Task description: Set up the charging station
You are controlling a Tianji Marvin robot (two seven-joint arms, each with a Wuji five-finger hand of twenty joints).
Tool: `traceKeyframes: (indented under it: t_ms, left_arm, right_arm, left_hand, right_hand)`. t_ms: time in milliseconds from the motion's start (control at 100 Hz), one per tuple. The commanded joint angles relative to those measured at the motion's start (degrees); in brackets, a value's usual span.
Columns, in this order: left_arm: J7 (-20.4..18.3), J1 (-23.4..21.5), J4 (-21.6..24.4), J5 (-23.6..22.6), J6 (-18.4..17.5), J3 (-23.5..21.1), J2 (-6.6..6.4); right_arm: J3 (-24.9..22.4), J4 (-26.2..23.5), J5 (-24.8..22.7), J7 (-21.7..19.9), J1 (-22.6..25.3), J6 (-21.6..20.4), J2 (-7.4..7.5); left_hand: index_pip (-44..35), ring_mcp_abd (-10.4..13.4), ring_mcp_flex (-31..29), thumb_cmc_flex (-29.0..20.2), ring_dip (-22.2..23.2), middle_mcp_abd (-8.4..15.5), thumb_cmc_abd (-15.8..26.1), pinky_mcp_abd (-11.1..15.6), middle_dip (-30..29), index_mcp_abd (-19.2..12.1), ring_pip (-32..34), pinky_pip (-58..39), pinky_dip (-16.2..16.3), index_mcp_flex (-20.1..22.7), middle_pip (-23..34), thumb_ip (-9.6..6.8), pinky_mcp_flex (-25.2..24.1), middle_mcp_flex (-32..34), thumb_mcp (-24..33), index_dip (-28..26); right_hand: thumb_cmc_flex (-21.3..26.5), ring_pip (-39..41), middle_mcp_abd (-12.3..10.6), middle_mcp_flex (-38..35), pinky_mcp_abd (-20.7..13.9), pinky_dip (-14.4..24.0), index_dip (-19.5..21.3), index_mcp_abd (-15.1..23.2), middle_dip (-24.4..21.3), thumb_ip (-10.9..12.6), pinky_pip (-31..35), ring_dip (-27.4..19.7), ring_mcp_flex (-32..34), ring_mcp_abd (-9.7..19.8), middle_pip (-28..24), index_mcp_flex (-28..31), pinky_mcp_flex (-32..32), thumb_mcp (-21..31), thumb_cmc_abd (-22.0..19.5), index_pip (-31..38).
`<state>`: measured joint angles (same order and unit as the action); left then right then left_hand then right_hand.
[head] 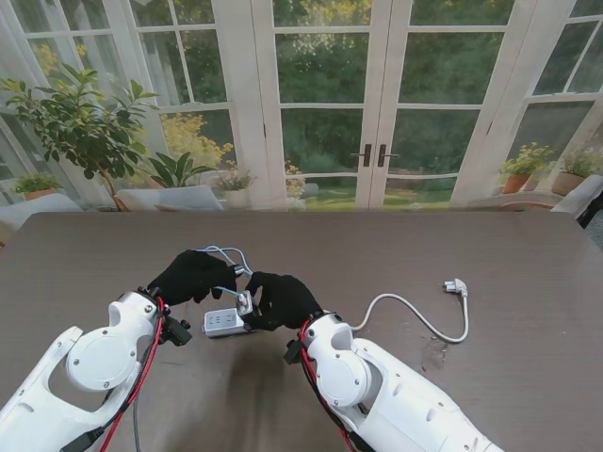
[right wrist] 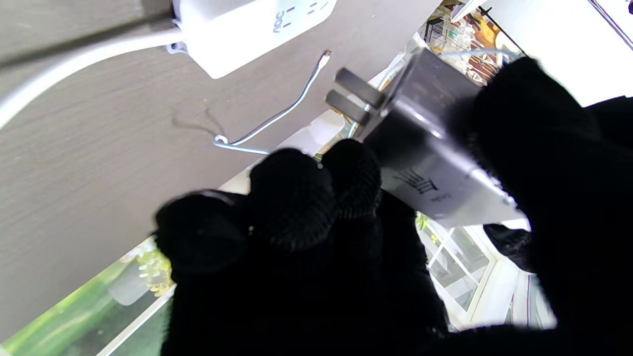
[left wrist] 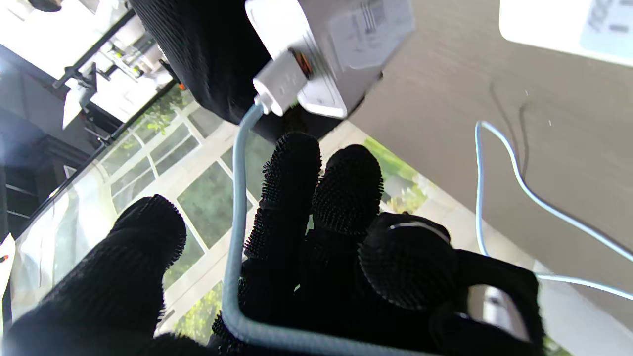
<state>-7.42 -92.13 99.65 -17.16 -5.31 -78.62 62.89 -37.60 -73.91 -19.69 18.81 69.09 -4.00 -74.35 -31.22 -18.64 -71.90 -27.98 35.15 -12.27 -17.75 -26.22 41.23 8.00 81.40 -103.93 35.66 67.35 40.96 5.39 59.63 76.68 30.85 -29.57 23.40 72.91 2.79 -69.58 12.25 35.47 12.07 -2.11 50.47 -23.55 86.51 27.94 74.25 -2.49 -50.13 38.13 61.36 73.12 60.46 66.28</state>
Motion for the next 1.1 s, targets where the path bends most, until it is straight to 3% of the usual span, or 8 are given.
traceKeyframes:
  t_ms: [0, 210, 410, 610, 660, 710, 840, 1090]
  left_arm:
    - [0.26, -0.14, 0.55, -0.48, -0.08, -0.85, 0.43]
    - [3.85, -0.09, -0.29, -1.81, -0.45, -1.62, 1.12]
    - [5.92, 0.03, -1.71, -3.13, -0.12, -2.24, 1.47]
    - [9.72, 0.80, -4.12, -7.13, 0.26, -2.68, 1.90]
    - [10.14, 1.02, -4.67, -8.82, 0.12, -2.90, 1.82]
    - [10.72, 1.15, -5.26, -10.70, -0.07, -3.06, 1.73]
    - [11.01, 0.45, -5.58, -14.17, 0.15, -3.98, 1.37]
    - [11.56, -2.89, -3.38, -13.63, 0.57, -7.16, 1.56]
  right_arm:
    - [0.24, 0.08, 0.19, -0.88, 0.09, -0.44, -0.42]
    - [0.46, 0.79, 1.57, -1.34, -0.06, -0.95, -0.70]
    - [0.41, 1.02, 3.37, -1.98, 0.09, -1.11, -0.92]
    - [0.37, 1.23, 4.89, -2.38, 0.29, -1.43, -1.14]
    - [0.43, 1.38, 4.97, -2.30, 0.26, -1.49, -1.21]
    - [0.50, 1.54, 4.99, -2.21, 0.19, -1.53, -1.29]
    - [0.68, 2.06, 5.14, -1.85, -0.05, -1.53, -1.57]
    - [0.76, 2.69, 5.87, -1.54, -0.11, -1.60, -1.92]
  left_hand:
    - [0.49, -2.29, -0.66, -0.30, 0.09, -1.08, -0.34, -1.00, 1.03, -0.70, -0.47, -3.53, -0.38, -0.64, -0.72, -0.02, 1.09, 2.27, -1.18, 0.09]
    - [0.80, -2.87, -0.61, -0.72, 0.33, -1.45, -0.36, -1.46, 2.48, -0.29, -1.15, -3.40, -0.98, -0.72, -2.75, -0.02, 1.02, 2.12, -0.59, -0.11]
    - [3.52, -6.95, 0.48, -1.57, 2.80, -4.33, -0.96, -6.96, 6.24, 2.07, -17.32, 0.34, -5.64, -2.84, -12.35, 0.50, -0.31, -2.29, 3.46, -0.10]
    - [6.22, -8.45, 14.99, -3.67, 10.51, -5.71, -2.08, -5.76, 6.09, 2.52, -24.60, 4.79, 4.46, -5.26, -16.23, 0.99, -14.34, -8.56, 7.46, 0.41]
    - [7.02, -7.19, 21.51, -4.24, 11.01, -4.70, -2.71, -4.30, 4.69, 1.51, -28.20, 12.40, 9.73, -6.20, -18.07, 1.07, -22.61, -11.26, 8.70, 0.55]
    - [7.76, -6.16, 28.01, -4.84, 8.20, -3.98, -3.50, -2.40, 2.22, 0.41, -34.83, 20.91, 10.31, -7.48, -20.91, 1.36, -33.35, -14.42, 9.73, 0.77]
    - [9.51, -3.78, 39.35, -6.97, -0.46, -2.82, -4.62, 5.57, -4.65, -0.73, -49.00, 38.32, 2.77, -11.27, -26.03, 3.12, -50.53, -21.05, 9.13, 1.23]
    - [16.47, -1.68, 45.67, -4.91, -9.34, -2.43, -4.82, 9.70, -14.77, -0.54, -60.42, 54.28, -6.73, -16.85, -31.18, 1.38, -57.13, -26.89, 9.84, 6.25]
  right_hand:
    - [6.37, 1.98, 0.25, -3.15, -3.67, 1.03, 8.00, 12.05, 0.92, 3.28, 2.30, 17.17, 1.13, 2.03, 0.42, 11.91, 1.94, 12.88, -6.44, 13.65]
    - [6.74, 1.98, 0.53, -2.98, -3.70, 1.22, 8.28, 11.89, 1.11, 3.42, 2.17, 17.21, 1.16, 2.14, 0.48, 11.79, 1.93, 12.77, -7.10, 13.68]
    - [7.08, 1.95, 0.65, -2.78, -3.43, 1.30, 8.80, 11.75, 1.44, 3.64, 1.98, 17.22, 1.15, 2.35, 0.29, 11.50, 1.86, 13.00, -7.70, 13.88]
    - [7.20, 1.91, 0.82, -2.49, -3.16, 1.32, 9.38, 11.63, 1.72, 3.73, 1.71, 17.22, 1.15, 2.29, 0.21, 11.17, 1.78, 12.89, -8.26, 13.95]
    - [7.14, 1.90, 0.85, -2.46, -3.14, 1.33, 9.39, 11.64, 1.76, 3.70, 1.68, 17.21, 1.15, 2.30, 0.19, 11.09, 1.77, 12.85, -8.32, 13.90]
    - [7.06, 1.85, 0.77, -2.38, -3.22, 1.35, 9.46, 11.71, 1.88, 3.66, 1.66, 17.19, 1.14, 2.45, 0.11, 11.05, 1.78, 12.81, -8.30, 13.93]
    - [7.13, 1.94, 0.76, -2.36, -3.26, 1.44, 9.46, 11.76, 1.93, 3.65, 1.63, 17.24, 1.16, 2.25, 0.11, 11.01, 1.79, 12.86, -8.30, 13.93]
    - [7.12, 2.02, 0.98, -2.35, -3.12, 1.56, 9.30, 11.57, 1.88, 3.62, 1.67, 17.29, 1.15, 2.32, 0.11, 11.14, 1.82, 12.89, -8.19, 13.99]
